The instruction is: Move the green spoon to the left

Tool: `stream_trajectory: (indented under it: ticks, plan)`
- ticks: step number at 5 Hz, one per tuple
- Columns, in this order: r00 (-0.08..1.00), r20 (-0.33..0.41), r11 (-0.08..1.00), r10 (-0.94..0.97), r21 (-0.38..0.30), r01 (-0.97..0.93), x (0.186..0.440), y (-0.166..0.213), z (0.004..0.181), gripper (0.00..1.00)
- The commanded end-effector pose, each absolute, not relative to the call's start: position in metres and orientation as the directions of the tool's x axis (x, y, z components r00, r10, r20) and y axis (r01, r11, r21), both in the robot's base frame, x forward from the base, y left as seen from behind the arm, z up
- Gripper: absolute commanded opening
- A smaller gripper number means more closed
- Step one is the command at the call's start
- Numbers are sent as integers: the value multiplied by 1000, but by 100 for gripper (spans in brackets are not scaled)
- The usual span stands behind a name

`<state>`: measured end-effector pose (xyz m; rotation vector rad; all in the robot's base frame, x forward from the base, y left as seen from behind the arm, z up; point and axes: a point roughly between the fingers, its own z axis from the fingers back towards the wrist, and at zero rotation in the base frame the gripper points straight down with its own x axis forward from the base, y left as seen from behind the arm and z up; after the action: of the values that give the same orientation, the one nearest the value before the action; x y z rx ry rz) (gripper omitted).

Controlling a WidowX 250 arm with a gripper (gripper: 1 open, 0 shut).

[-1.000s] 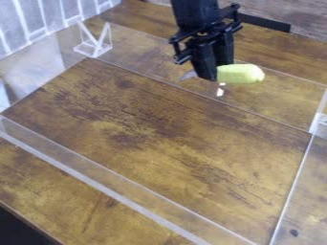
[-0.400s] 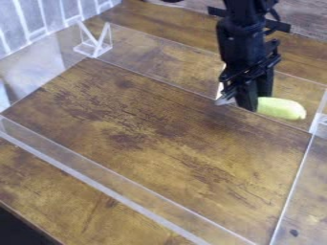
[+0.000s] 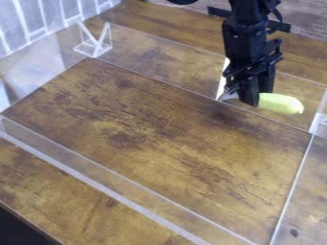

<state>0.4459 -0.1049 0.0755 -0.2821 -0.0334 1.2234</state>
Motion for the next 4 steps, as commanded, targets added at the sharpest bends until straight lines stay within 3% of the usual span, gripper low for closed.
stream_trajectory:
  ticks: [1,2,4]
  plan:
    - [289,-105,246,952,-305,-920,447,-85,104,0]
    - [245,-92,205,965,-313,-927,445,-80,100,0]
    - [183,-69,152,981,-318,-936,456,-77,113,0]
